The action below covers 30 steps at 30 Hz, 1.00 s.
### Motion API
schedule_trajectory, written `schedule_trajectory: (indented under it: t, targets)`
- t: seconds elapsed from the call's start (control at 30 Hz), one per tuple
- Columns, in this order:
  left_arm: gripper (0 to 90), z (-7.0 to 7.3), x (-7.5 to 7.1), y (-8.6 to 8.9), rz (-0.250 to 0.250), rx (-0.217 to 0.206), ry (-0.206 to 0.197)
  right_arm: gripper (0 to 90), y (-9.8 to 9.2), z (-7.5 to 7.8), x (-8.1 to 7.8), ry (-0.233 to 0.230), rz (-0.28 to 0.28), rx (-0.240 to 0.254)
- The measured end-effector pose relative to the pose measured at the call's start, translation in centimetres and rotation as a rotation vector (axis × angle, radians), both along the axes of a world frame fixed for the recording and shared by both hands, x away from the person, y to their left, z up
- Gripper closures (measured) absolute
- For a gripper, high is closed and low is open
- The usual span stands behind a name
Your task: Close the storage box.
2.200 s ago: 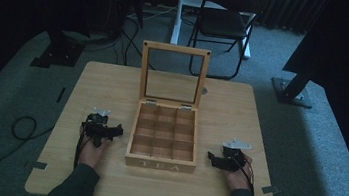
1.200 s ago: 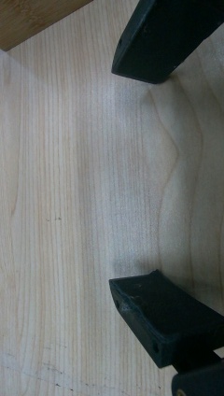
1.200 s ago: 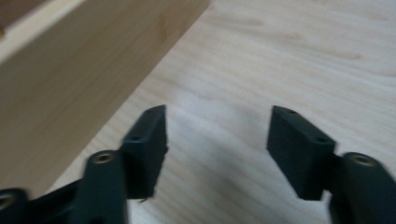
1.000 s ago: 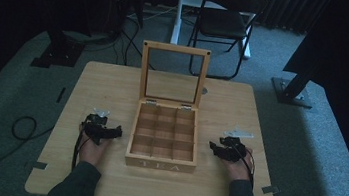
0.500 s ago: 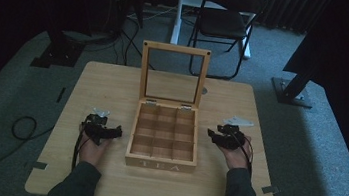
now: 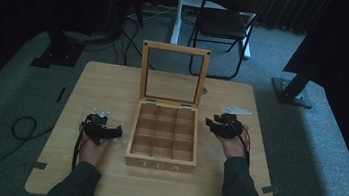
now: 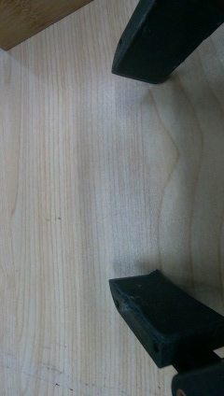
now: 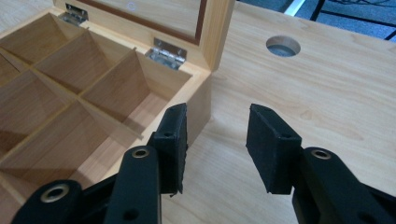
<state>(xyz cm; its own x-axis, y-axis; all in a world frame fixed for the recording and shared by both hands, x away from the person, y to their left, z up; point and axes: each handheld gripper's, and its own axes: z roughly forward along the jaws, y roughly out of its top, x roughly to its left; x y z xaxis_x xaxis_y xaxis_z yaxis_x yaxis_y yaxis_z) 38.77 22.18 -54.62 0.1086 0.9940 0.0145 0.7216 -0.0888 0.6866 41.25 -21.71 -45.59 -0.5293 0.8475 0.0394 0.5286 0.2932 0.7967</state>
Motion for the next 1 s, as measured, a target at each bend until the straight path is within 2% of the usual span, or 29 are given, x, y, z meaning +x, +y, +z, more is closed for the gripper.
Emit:
schedule_trajectory:
  t: [0.17, 0.4, 1.0]
  targets:
    - [1.7, 0.0, 0.0, 0.0, 0.0, 0.0, 0.0, 59.4, 0.1, 0.5, 0.5, -0.01, 0.002, -0.009]
    - [1.6, 0.0, 0.0, 0.0, 0.002, -0.001, -0.002, 62.7, 0.0, 1.5, 1.4, -0.023, -0.008, 0.042]
    - [1.6, 0.0, 0.0, -0.1, 0.003, 0.0, 0.001, 58.7, 1.9, 2.8, 4.5, -0.033, -0.017, 0.075]
